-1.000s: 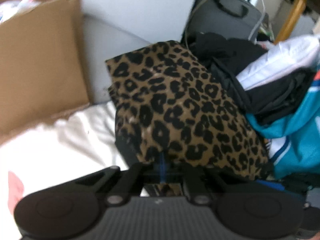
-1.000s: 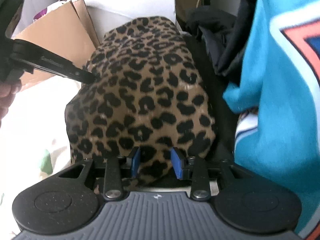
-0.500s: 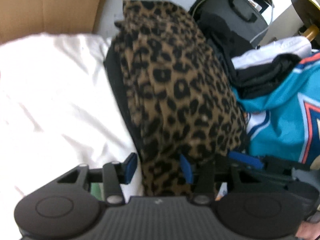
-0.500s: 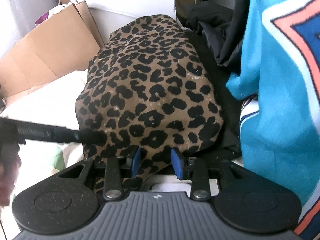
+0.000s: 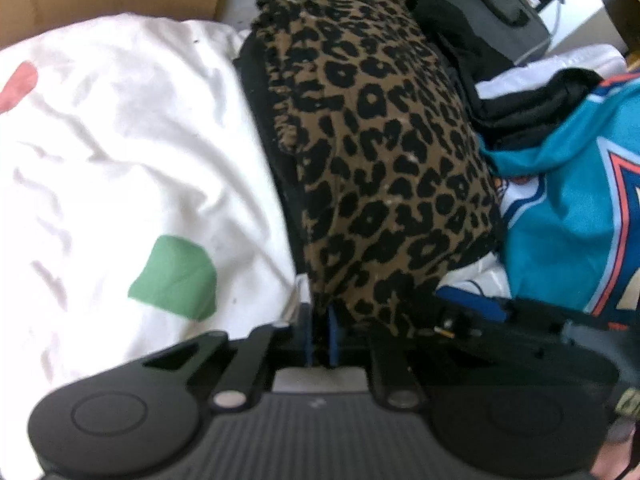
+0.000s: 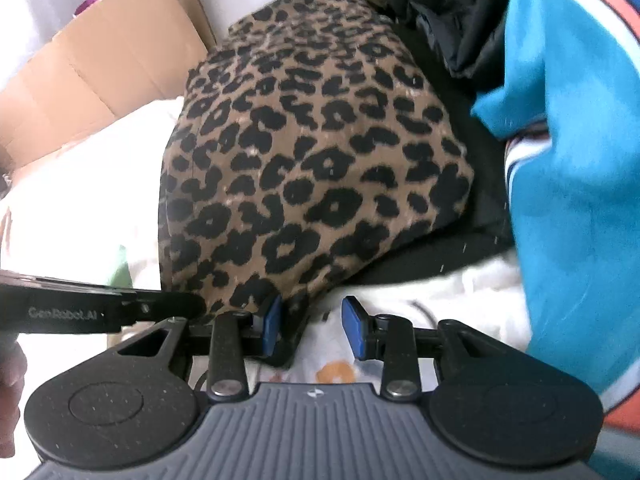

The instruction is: Fold clothes

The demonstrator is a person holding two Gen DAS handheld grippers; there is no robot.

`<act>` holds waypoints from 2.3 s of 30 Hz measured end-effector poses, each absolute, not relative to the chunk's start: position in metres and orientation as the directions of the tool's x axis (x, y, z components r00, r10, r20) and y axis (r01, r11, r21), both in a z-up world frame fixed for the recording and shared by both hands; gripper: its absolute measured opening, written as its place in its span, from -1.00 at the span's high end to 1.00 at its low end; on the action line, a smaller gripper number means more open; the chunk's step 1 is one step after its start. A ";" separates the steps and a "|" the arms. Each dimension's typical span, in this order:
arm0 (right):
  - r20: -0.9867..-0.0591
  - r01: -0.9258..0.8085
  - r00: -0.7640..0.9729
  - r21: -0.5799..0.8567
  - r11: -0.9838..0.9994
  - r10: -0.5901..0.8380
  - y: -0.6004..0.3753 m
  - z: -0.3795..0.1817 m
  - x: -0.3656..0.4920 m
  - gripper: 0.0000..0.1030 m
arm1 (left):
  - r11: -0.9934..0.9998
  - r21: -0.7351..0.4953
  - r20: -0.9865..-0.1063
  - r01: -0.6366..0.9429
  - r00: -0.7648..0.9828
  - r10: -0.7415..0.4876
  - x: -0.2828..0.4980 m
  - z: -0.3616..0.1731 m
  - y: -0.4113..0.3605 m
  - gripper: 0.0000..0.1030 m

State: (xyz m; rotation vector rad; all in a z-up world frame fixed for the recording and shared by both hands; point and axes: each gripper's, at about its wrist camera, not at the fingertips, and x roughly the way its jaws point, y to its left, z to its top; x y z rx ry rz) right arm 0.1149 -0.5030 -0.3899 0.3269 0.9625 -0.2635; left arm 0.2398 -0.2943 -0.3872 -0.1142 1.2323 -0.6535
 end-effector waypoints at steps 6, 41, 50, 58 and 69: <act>-0.854 0.403 0.515 0.164 0.901 -0.075 -0.503 -0.372 0.124 0.22 | 0.845 -0.407 -0.861 0.348 0.162 -0.481 0.239 -0.377 -0.293 0.57; -0.849 0.491 0.527 0.327 0.807 0.024 -0.494 -0.039 0.129 -0.99 | 0.932 -0.182 -0.930 0.313 0.253 -0.266 0.254 -0.043 -0.245 -0.99; -0.836 0.437 0.549 0.309 0.845 0.021 -0.458 0.047 0.132 -0.99 | 0.940 -0.131 -0.922 0.315 0.309 -0.232 0.240 0.032 -0.205 -0.99; -0.821 0.423 0.571 0.297 0.856 0.003 -0.422 0.090 0.110 -0.99 | 0.944 -0.078 -0.906 0.320 0.373 -0.201 0.210 0.090 -0.151 -0.99; -0.787 0.391 0.617 0.330 0.859 0.022 -0.378 0.100 0.067 -0.99 | 0.933 -0.004 -0.854 0.361 0.485 -0.191 0.145 0.112 -0.076 -0.99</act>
